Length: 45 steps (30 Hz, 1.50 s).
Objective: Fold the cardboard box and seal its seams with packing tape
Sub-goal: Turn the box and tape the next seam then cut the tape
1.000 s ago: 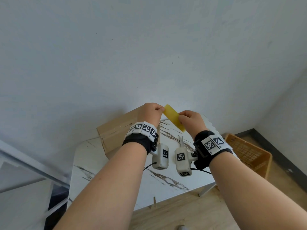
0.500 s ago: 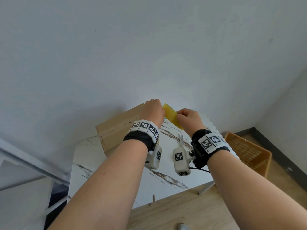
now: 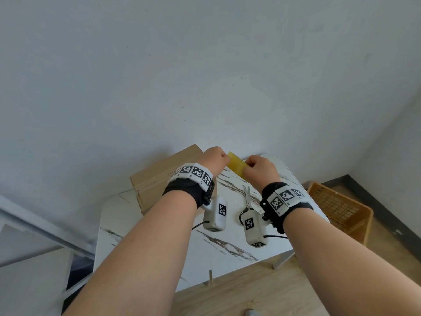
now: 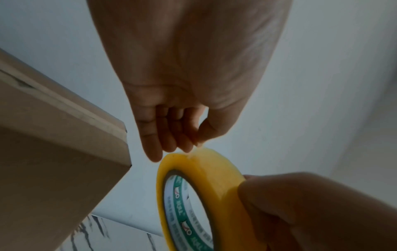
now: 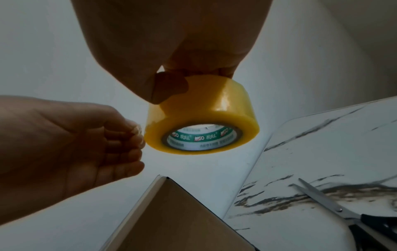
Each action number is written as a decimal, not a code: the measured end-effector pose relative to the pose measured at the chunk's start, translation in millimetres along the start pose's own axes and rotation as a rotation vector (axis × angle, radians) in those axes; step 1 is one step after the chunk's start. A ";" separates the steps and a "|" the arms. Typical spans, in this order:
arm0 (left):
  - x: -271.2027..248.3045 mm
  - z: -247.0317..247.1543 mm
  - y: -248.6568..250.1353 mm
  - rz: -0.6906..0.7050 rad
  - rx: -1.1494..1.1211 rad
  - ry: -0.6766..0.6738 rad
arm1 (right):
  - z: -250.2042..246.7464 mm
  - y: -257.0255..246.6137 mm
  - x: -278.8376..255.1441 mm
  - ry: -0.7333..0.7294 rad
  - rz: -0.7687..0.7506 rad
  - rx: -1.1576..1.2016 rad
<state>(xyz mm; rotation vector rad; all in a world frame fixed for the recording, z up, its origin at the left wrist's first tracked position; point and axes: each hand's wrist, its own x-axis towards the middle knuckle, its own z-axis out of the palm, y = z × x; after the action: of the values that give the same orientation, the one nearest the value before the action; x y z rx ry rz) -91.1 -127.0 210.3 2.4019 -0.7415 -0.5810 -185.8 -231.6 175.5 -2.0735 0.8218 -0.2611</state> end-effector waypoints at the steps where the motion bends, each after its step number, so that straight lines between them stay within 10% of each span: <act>1: 0.7 -0.2 -0.6 -0.007 -0.061 -0.007 | -1.3 -0.8 -1.1 -0.009 0.008 0.013; 17: 6.9 -9.4 -5.7 -0.024 -0.265 0.214 | -9.1 -7.2 -17.7 -0.195 0.017 0.319; 28: 0.1 2.7 -9.9 0.081 0.012 0.317 | -3.3 1.8 -18.0 -0.163 -0.010 0.339; 45: 4.4 21.2 -19.8 0.055 -0.209 0.262 | -6.8 22.1 -9.7 -0.154 0.057 0.229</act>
<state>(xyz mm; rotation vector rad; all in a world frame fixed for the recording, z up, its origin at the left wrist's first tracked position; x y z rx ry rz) -91.8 -123.9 181.2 2.2013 -0.6002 -0.2965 -206.4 -238.8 163.2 -1.8285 0.7205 -0.1543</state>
